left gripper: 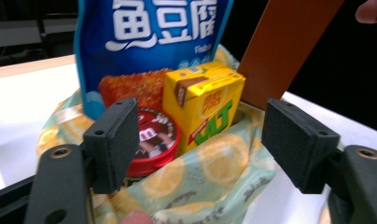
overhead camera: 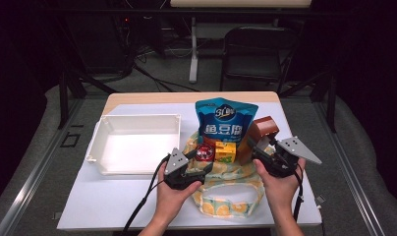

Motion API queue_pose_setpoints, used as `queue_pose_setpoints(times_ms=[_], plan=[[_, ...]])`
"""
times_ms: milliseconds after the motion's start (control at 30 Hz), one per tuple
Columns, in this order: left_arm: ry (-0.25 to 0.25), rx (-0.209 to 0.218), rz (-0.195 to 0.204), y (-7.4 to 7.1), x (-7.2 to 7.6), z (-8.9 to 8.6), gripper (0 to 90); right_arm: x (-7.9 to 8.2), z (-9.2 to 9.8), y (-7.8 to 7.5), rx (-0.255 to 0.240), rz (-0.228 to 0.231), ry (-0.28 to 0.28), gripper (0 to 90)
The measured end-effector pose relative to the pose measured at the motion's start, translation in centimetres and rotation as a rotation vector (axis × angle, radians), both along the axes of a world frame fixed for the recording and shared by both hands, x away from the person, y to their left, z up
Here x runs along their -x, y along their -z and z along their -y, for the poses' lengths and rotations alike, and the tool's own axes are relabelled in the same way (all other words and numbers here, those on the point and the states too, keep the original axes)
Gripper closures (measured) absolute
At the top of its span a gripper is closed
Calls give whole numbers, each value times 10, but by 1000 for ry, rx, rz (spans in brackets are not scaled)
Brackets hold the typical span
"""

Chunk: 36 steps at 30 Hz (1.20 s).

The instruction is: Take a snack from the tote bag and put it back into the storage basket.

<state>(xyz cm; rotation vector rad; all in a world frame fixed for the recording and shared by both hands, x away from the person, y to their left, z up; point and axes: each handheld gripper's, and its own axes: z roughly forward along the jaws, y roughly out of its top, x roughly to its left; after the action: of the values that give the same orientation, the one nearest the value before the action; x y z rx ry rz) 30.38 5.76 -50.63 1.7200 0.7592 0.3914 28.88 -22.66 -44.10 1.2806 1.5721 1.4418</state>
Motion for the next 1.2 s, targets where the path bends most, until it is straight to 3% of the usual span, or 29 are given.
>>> queue_pose_setpoints(times_ms=[233, 500, 667, 700, 967, 1133, 1167, 1200], plan=[[63, -14, 29, -5, 4, 7, 208, 8, 1, -7, 4, -2, -15, 374], [68, -24, 25, -8, 6, 10, 176, 18, 0, -13, -11, -12, -42, 375], [99, -18, 25, -10, 8, 11, 160, 20, -9, -12, -15, -21, -77, 375], [78, -25, 36, -10, 10, 13, 160, 21, -11, -12, -16, -21, -83, 374], [156, -55, 61, -13, 15, 20, 180, 24, -26, -12, -34, -23, -136, 374], [143, -76, 92, -14, 19, 27, 179, 26, -37, -10, -32, -35, -170, 374], [173, -76, 84, -15, 18, 27, 187, 26, -39, -9, -33, -38, -180, 374], [151, -77, 92, -14, 19, 29, 189, 27, -41, -9, -35, -40, -184, 374]])
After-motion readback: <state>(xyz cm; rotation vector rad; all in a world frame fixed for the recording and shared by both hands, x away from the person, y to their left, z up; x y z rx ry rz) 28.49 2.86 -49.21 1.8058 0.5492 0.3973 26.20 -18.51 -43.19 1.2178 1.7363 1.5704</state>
